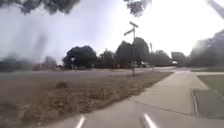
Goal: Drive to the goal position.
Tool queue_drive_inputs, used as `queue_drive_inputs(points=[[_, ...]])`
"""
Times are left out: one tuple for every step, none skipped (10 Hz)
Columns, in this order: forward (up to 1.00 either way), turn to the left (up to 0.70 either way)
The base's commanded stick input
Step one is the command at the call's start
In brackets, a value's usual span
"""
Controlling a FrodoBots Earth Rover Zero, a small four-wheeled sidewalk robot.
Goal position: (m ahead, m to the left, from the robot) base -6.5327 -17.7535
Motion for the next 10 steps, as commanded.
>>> queue_drive_inputs(points=[[0.25,-0.01],[0.0,0.0],[0.0,0.0],[-0.08,0.0],[-0.37,0.0],[-0.66,0.0],[-0.7,0.0],[-0.7,0.0],[-0.7,0.0],[-0.7,0.0]])
